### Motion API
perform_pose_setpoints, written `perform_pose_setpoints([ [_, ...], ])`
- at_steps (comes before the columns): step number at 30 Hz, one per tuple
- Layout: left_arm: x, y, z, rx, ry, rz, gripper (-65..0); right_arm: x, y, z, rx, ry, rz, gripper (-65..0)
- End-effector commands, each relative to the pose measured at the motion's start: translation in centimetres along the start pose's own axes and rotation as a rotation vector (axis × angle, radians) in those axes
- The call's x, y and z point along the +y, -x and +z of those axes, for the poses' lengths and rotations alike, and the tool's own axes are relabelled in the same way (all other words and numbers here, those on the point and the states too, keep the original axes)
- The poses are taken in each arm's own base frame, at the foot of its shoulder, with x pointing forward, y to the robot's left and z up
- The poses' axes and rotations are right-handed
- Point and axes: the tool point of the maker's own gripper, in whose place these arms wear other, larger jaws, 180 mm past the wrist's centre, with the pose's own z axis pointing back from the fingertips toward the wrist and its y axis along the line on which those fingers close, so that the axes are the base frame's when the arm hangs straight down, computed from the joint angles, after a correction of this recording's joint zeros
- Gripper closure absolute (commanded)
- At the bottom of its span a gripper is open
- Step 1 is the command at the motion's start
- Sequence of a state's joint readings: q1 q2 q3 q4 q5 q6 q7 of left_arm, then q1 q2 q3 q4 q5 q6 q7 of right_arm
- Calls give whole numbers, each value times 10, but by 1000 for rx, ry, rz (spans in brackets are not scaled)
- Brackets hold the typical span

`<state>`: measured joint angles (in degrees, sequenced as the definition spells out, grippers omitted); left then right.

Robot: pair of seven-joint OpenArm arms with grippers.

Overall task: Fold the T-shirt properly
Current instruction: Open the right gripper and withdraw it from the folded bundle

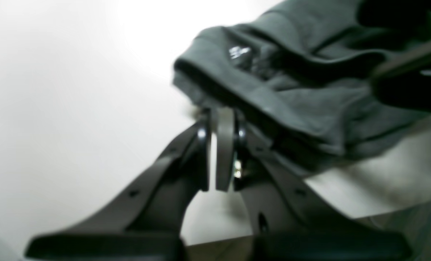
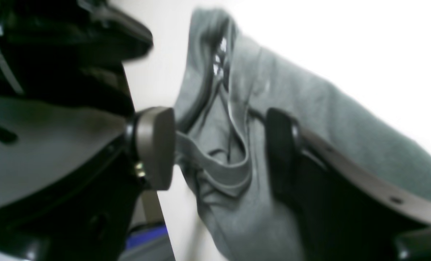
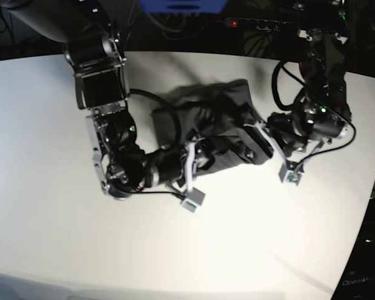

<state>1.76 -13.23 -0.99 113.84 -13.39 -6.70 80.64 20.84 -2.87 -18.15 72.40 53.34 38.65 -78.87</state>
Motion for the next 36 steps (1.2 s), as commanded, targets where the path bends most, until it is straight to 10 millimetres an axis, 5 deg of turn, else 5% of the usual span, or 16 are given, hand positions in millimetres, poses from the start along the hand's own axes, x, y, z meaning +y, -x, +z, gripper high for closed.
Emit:
perform_pose_setpoints([
  [1,6,-11,6,-39,-15,-12,-29,14,-32,5,-56,-17,68,-342],
  [6,8,-10,6,-36,-22,-20,-29,36,-41,0,13,27,37,-337],
  [11,7,-7,5,-27,-20,-22,-29,29,-35,7,81,91,136,-312],
  [17,3,-1,4,-14,-11,-23,-29,-25,-15,53,189,352,241,0],
  [20,-9,-5,7,-29,13,-53,-29,-61,8,82,270,494,253,-6],
  [25,-50,-26,10,-93,179,-24,-29,-89,40,112,380,597,300,-3],
  [36,-115,-68,28,-206,455,69,-29,-94,70,114,428,590,295,-1],
])
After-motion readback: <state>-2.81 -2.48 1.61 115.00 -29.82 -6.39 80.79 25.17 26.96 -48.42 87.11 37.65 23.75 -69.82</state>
